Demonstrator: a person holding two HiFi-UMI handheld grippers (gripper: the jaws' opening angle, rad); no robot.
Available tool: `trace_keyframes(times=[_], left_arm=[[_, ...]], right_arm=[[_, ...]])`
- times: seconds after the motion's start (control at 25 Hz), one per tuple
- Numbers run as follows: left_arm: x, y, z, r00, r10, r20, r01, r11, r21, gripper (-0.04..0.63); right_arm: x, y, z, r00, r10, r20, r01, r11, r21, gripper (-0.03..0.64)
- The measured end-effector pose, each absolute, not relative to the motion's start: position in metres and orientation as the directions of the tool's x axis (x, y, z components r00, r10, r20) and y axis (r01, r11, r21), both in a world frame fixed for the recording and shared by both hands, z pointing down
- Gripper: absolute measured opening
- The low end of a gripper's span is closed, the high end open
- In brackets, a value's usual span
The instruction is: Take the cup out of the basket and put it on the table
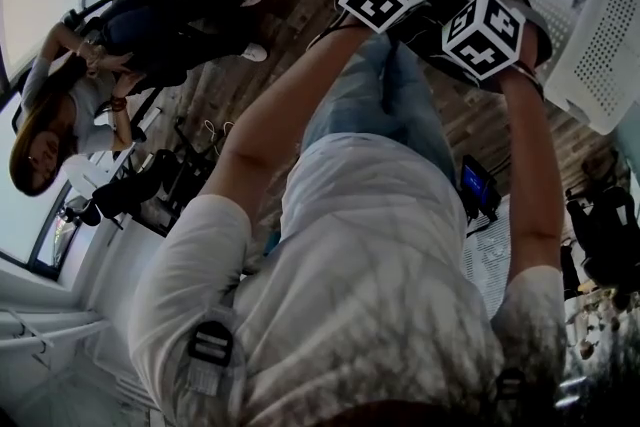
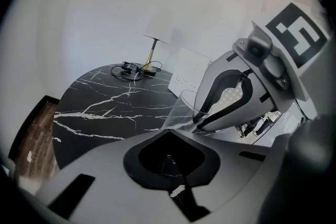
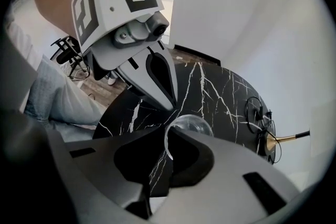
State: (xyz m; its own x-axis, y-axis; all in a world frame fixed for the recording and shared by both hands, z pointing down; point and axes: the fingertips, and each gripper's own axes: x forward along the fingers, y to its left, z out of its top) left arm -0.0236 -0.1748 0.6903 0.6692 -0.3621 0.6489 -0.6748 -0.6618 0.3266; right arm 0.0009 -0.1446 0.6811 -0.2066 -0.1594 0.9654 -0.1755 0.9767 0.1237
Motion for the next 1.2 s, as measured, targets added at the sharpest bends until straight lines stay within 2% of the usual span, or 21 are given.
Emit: trace_keyframes(times=[0.56, 1.2], left_arm=[[-0.025, -0.173, 0.679, 0.666, -0.381, 0.641, -0.679, -0.666, 0.309, 0.006], [-0.033, -0.169, 0.633, 0.664, -0.425, 0.615, -0.68, -0.685, 0.262, 0.006]], right_arm=[[0.008, -0.146, 0.682, -0.188, -0.173, 0.967, -0.167, 0.976, 0.142, 0.03], [-0.003, -0.146, 0.635, -0.217, -0.232, 0.948, -0.166, 0.966, 0.199, 0.063]])
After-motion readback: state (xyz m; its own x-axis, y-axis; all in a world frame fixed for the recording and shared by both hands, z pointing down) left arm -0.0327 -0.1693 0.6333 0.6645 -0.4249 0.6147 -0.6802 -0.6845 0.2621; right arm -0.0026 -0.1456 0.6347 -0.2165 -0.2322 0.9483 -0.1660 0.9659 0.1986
